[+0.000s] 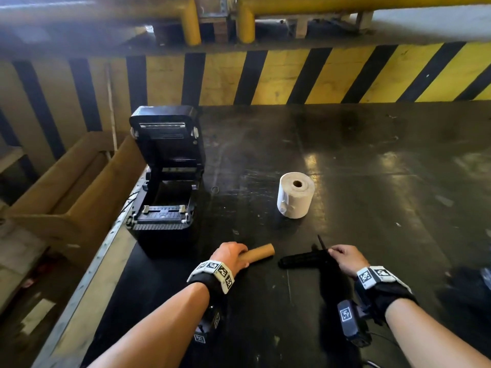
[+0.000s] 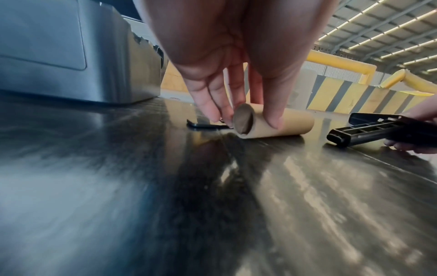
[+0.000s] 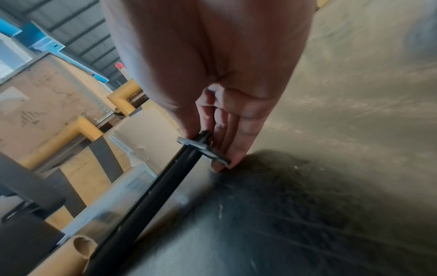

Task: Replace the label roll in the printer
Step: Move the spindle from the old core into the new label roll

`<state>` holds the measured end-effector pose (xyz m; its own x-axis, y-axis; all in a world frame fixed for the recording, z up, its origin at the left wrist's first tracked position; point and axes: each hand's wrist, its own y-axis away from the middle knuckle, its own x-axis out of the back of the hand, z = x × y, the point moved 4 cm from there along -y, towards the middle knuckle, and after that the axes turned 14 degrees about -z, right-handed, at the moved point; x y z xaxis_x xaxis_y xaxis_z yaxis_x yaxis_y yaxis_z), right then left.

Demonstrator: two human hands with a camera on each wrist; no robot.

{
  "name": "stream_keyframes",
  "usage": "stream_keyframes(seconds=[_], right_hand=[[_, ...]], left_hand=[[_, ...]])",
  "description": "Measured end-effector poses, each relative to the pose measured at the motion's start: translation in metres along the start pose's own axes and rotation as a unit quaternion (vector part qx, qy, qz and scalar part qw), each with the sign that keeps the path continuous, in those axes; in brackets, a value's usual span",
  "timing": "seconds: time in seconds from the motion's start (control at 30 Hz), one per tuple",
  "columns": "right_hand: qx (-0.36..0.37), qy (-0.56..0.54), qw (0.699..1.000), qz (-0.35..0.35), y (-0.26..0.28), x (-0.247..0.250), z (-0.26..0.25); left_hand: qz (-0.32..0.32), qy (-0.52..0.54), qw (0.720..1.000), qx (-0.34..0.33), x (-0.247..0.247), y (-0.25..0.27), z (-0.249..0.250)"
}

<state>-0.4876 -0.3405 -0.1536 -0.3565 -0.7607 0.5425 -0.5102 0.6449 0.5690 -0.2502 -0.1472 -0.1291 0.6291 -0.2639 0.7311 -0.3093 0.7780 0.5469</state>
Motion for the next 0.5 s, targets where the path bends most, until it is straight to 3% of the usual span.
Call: stream_keyframes(seconds=[0.2, 0.3, 0.5], right_hand=[[-0.026, 0.056, 0.998, 0.001, -0.001, 0.005, -0.008], [-0.020, 0.077, 0.997, 0.017, 0.001, 0.021, -0.024], [0.082, 0.105, 0.987, 0.090, -0.011, 0.062, -0.104]], left_hand=[[-0.023, 0.002, 1.000, 0.007, 0.005, -0.003, -0.003], [0.000, 0.045, 0.999, 0.007, 0.015, -0.009, 0.002], [0.022, 0.133, 0.991, -0.020, 0.049, -0.042, 0.031]])
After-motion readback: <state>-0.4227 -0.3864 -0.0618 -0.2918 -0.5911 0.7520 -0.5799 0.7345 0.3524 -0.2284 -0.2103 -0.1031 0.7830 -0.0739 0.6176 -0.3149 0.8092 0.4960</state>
